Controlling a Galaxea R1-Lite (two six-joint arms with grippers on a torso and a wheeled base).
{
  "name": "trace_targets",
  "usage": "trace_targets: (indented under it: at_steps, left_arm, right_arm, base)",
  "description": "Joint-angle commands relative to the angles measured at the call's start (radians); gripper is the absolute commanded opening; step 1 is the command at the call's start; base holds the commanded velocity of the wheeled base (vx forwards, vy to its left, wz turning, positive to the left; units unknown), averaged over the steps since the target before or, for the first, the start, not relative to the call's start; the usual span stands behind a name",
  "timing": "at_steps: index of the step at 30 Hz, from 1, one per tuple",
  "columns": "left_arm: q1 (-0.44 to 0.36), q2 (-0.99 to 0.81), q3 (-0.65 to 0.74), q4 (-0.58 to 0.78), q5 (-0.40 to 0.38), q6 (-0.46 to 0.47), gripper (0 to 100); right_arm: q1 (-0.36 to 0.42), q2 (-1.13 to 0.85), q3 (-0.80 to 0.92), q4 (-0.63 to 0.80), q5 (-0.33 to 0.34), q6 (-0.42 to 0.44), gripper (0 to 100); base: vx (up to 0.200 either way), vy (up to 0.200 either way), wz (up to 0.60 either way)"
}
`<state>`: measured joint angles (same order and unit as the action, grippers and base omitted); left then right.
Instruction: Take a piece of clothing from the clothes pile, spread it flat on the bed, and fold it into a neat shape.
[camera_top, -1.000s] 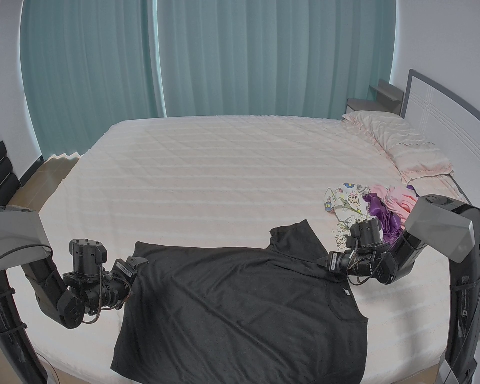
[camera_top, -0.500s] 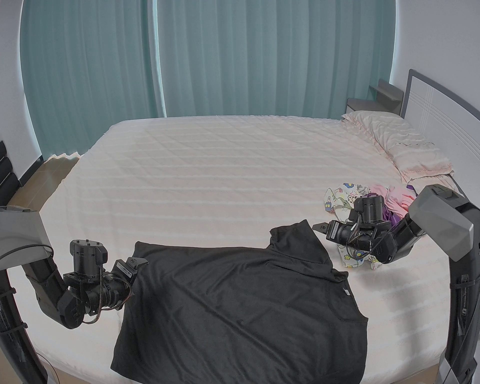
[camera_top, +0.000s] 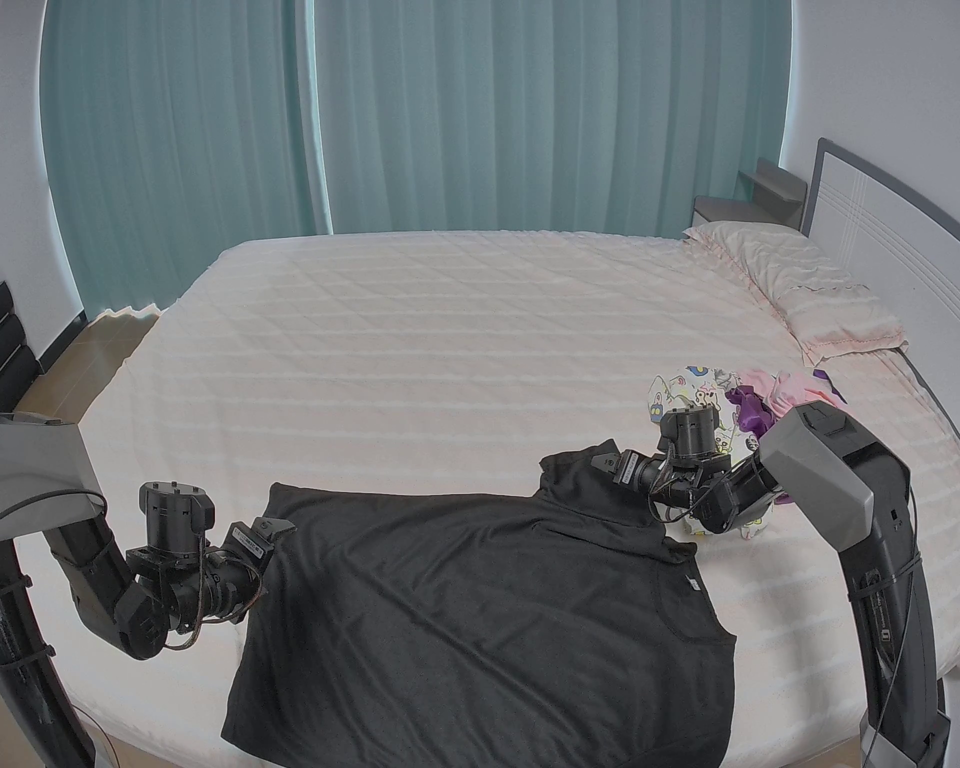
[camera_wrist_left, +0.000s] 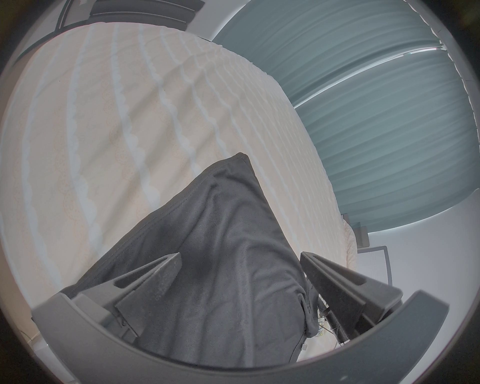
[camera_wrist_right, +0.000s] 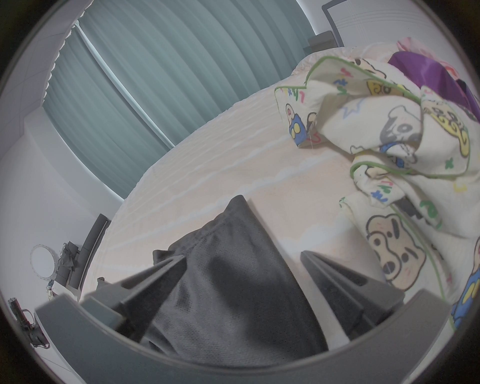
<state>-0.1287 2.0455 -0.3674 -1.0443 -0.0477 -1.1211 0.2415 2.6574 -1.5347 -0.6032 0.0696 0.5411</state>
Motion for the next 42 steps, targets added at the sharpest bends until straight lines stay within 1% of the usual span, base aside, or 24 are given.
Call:
trace_targets:
  at_steps: [1,4,8,9,11,12,14,16,17,19,20,21,24,29,30,32,34,37,38,39,42]
  left_arm:
    - [0.001,0.002,-0.001,0.000,0.000,0.001,100]
    - [0.006,0.002,-0.019,0.000,0.000,0.009,100]
    - [0.035,0.007,-0.100,0.010,0.002,0.023,100]
    - [0.035,0.007,-0.100,0.010,0.002,0.023,100]
    - [0.070,0.035,-0.150,0.018,0.002,0.072,100]
    - [0.074,0.038,-0.154,0.020,0.002,0.078,100]
    - [0.106,0.076,-0.211,0.033,0.003,0.127,100]
    - [0.116,0.088,-0.231,0.036,0.003,0.133,100]
    - [0.126,0.116,-0.268,0.053,0.002,0.136,100]
    - [0.127,0.151,-0.321,0.087,0.002,0.142,100]
    - [0.127,0.154,-0.326,0.092,0.002,0.144,100]
    - [0.124,0.185,-0.373,0.133,0.002,0.167,100]
    - [0.118,0.223,-0.439,0.181,0.002,0.193,100]
    - [0.104,0.285,-0.567,0.257,0.000,0.196,100]
    - [0.104,0.285,-0.567,0.257,0.000,0.196,100]
    - [0.103,0.315,-0.650,0.294,0.000,0.196,100]
    - [0.100,0.329,-0.696,0.323,0.000,0.202,100]
    - [0.098,0.341,-0.746,0.371,0.000,0.233,100]
    - [0.098,0.352,-0.766,0.389,-0.001,0.259,100]
    - [0.093,0.375,-0.794,0.397,-0.001,0.293,100]
    - [0.090,0.413,-0.835,0.398,0.002,0.323,100]
  right_arm:
    - [0.002,0.050,-0.028,-0.003,-0.001,0.000,0]
    - [-0.001,0.044,-0.032,-0.004,-0.002,0.000,0]
    - [-0.010,0.033,-0.035,-0.013,-0.005,0.002,0]
    - [-0.010,0.033,-0.035,-0.013,-0.005,0.002,0]
    - [-0.025,0.022,-0.042,-0.036,-0.013,0.005,0]
    - [-0.027,0.021,-0.045,-0.041,-0.014,0.005,0]
    - [-0.044,0.021,-0.088,-0.092,-0.034,0.017,0]
    - [-0.050,0.019,-0.105,-0.112,-0.048,0.033,0]
    - [-0.057,0.018,-0.131,-0.135,-0.067,0.048,0]
    - [-0.065,0.016,-0.160,-0.150,-0.077,0.054,0]
    - [-0.065,0.016,-0.160,-0.150,-0.079,0.056,0]
    - [-0.071,0.019,-0.167,-0.155,-0.085,0.054,0]
    - [-0.071,0.030,-0.160,-0.170,-0.091,0.054,0]
    - [-0.064,0.052,-0.151,-0.188,-0.093,0.054,0]
    - [-0.064,0.052,-0.151,-0.188,-0.093,0.054,0]
    - [-0.062,0.052,-0.151,-0.188,-0.093,0.054,0]
    - [-0.060,0.050,-0.145,-0.188,-0.093,0.054,0]
    - [-0.060,0.050,-0.133,-0.190,-0.093,0.053,0]
    - [-0.060,0.048,-0.127,-0.191,-0.093,0.054,0]
    - [-0.060,0.050,-0.124,-0.198,-0.093,0.054,0]
    - [-0.060,0.047,-0.104,-0.211,-0.093,0.053,0]
  base:
    - [0.000,0.000,0.00]
    - [0.000,0.000,0.00]
    - [0.000,0.000,0.00]
    - [0.000,0.000,0.00]
    - [0.000,0.000,0.00]
    - [0.000,0.000,0.00]
    - [0.000,0.000,0.00]
    - [0.000,0.000,0.00]
    - [0.000,0.000,0.00]
    - [0.000,0.000,0.00]
    - [0.000,0.000,0.00]
    - [0.000,0.000,0.00]
    - [0.000,0.000,0.00]
    - [0.000,0.000,0.00]
    - [0.000,0.000,0.00]
    - [0.000,0.000,0.00]
    - [0.000,0.000,0.00]
    - [0.000,0.000,0.00]
    - [0.000,0.000,0.00]
    - [0.000,0.000,0.00]
    - [0.000,0.000,0.00]
